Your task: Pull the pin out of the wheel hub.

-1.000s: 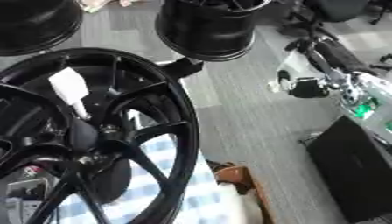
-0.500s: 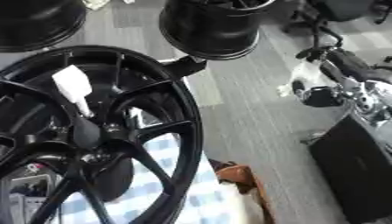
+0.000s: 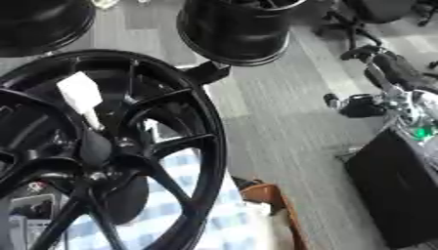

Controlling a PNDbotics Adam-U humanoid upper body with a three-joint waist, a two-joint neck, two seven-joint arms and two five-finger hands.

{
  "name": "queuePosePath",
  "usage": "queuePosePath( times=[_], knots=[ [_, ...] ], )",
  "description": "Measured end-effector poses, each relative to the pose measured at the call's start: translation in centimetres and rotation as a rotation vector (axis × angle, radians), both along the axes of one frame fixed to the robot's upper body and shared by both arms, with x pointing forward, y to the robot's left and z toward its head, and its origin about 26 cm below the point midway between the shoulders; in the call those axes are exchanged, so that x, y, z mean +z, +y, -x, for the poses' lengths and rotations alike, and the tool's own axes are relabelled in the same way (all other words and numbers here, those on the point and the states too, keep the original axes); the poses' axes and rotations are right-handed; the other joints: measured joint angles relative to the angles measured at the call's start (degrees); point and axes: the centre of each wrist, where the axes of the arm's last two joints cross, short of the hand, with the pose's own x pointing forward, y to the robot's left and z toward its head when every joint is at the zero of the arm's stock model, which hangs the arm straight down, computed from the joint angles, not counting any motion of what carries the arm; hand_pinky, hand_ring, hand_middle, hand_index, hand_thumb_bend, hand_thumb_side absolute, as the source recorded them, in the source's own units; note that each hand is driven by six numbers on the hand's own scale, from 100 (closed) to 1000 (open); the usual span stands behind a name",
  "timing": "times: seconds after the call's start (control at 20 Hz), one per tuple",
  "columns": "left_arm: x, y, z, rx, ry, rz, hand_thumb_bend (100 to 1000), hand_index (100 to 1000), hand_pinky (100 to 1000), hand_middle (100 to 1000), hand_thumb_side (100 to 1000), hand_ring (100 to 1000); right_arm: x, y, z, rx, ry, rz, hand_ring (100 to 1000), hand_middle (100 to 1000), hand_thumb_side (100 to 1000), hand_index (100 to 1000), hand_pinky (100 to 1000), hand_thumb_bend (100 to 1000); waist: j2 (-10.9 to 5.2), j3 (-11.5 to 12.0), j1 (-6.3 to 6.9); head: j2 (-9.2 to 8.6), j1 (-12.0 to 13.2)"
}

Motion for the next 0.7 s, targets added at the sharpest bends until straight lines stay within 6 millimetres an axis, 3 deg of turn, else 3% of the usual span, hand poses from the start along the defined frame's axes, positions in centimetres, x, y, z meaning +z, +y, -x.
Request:
queuePosePath(
  times=[0.1, 0.25, 0.5, 0.7],
  knots=[
    [0.0, 0.0, 0.0, 0.0, 0.0, -0.003, 100, 784, 790, 594, 757, 637, 0.2, 0.1, -0.2, 0.0, -0.024, 0.003, 839, 798, 100, 854, 896, 100, 0.04, 0.0, 0.06, 0.0, 0.0],
    [0.0, 0.0, 0.0, 0.001, 0.0, -0.009, 100, 784, 790, 594, 755, 637, 0.7, 0.2, -0.7, 0.008, -0.076, -0.002, 758, 740, 100, 804, 857, 100, 0.05, 0.0, 0.06, 0.0, -0.1],
    [0.0, 0.0, 0.0, 0.001, 0.001, -0.012, 100, 783, 790, 595, 753, 637, 2.7, 1.1, -2.3, 0.088, -0.177, 0.002, 736, 721, 139, 783, 854, 100, 0.01, 0.0, 0.09, 0.0, -0.6],
    [-0.1, -0.2, 0.0, -0.007, 0.004, -0.014, 100, 783, 790, 595, 747, 637, 5.4, 2.5, -4.3, 0.24, -0.238, 0.018, 719, 712, 127, 779, 850, 100, -0.36, 0.3, 0.08, 0.0, -1.5]
  ],
)
